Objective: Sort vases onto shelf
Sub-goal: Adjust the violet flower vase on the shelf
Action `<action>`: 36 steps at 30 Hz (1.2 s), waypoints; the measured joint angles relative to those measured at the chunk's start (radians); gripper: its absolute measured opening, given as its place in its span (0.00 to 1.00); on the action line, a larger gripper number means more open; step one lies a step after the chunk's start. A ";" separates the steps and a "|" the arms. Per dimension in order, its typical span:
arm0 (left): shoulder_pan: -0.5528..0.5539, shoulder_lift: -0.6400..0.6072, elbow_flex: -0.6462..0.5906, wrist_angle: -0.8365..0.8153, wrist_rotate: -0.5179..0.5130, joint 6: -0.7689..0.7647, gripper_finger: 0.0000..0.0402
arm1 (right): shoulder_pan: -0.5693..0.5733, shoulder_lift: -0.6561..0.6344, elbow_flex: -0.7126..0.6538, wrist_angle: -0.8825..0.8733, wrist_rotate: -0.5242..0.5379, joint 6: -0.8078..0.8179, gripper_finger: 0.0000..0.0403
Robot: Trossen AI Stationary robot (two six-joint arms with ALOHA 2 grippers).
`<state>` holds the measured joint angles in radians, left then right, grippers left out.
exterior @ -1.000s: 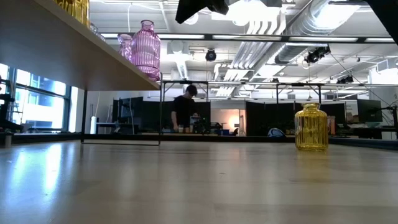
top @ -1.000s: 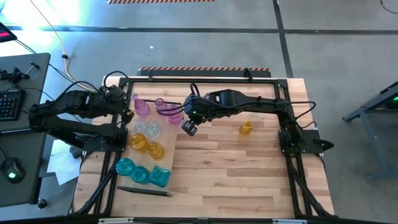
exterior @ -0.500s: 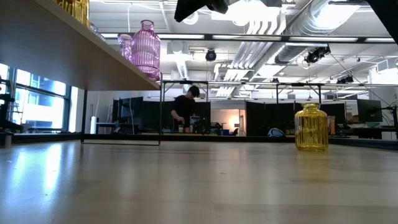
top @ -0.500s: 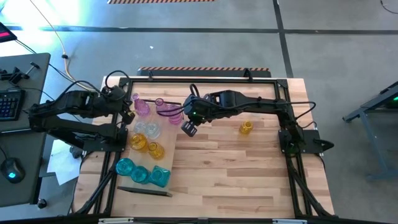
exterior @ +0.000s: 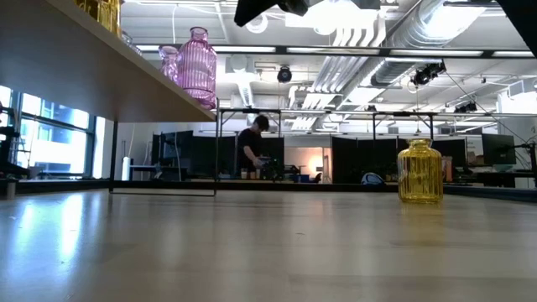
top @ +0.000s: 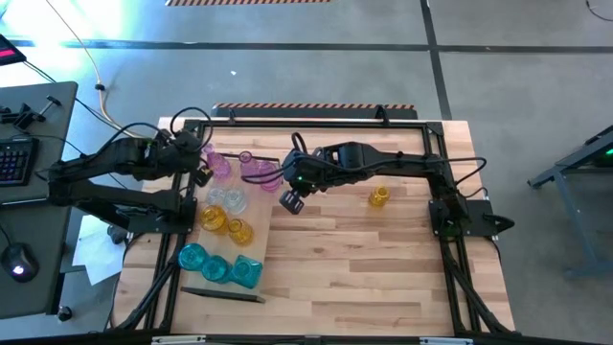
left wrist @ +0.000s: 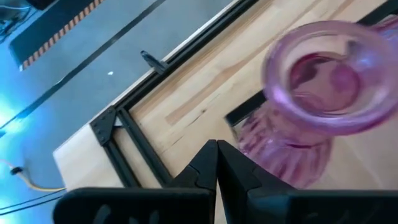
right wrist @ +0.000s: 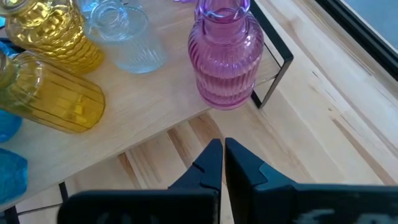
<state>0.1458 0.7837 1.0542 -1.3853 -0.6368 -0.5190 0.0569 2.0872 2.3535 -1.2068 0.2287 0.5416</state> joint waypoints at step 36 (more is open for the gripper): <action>0.020 0.072 0.000 0.135 0.058 0.060 0.00 | 0.002 0.000 -0.015 0.010 -0.016 -0.022 0.00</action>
<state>0.1654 0.8562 1.0542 -1.2504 -0.5789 -0.4591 0.0593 2.0872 2.3383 -1.1969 0.2132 0.5194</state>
